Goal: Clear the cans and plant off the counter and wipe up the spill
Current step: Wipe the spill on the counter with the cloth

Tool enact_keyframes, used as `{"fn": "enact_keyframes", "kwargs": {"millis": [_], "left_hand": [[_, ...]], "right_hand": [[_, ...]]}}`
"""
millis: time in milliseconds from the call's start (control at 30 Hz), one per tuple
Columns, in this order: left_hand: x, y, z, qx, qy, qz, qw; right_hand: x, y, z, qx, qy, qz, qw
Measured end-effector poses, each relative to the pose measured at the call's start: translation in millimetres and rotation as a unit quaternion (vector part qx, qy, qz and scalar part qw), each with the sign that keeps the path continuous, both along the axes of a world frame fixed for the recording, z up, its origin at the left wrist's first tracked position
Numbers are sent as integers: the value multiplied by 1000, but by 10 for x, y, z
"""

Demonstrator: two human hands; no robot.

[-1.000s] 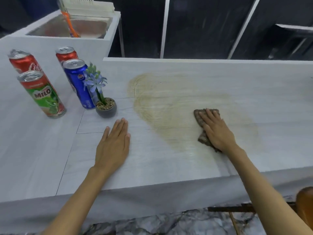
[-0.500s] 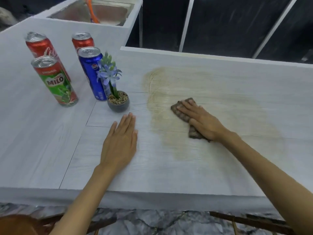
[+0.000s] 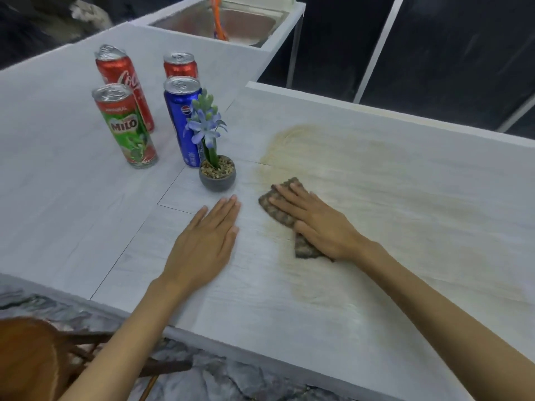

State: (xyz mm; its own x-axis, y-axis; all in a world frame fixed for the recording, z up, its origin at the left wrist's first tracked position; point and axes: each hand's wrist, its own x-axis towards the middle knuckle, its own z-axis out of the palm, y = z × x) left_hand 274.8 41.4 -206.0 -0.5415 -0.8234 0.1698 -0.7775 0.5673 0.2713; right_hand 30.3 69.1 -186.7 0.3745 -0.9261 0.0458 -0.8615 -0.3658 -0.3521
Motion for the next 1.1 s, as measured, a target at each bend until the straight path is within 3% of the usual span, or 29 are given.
{"fn": "enact_keyframes", "kwargs": {"millis": [133,233,300,400,500,600,733,833,967,1033,1100], "left_hand": [[-9,-5,-2,4,4,7,1000],[-13,-4,-11,13,5,10,1000],[-12,-8,-12,16,3,11,1000],[-13,-7,-13,9,-7,14,1000],[-23,9,-15,4,-14,21,1000],[-58,40,-1,13,-11,31,999],[-137,125,-14,12,2,55,998],[-137,132,-23,14,-12,55,998],[-106,126,-26,9,-23,48,999],[-105,133,-33,8,-19,41,999],[-102,136,-32,7,-25,34,999]], "right_hand": [[-702,-526,3,24,28,-123,992],[-553,-976,-48,6,65,-217,974],[-200,-903,-75,4,48,-198,979],[210,-172,-57,-1,34,-63,997],[-76,573,-46,-7,-6,30,1000],[-787,717,0,-6,-1,-49,999],[-1100,172,19,10,109,-253,961],[-520,93,-25,-54,154,-155,974],[-12,1057,-22,-7,28,-58,998],[-280,1511,-23,-10,-10,-78,997],[-732,1601,7,-12,0,-174,985]]}}
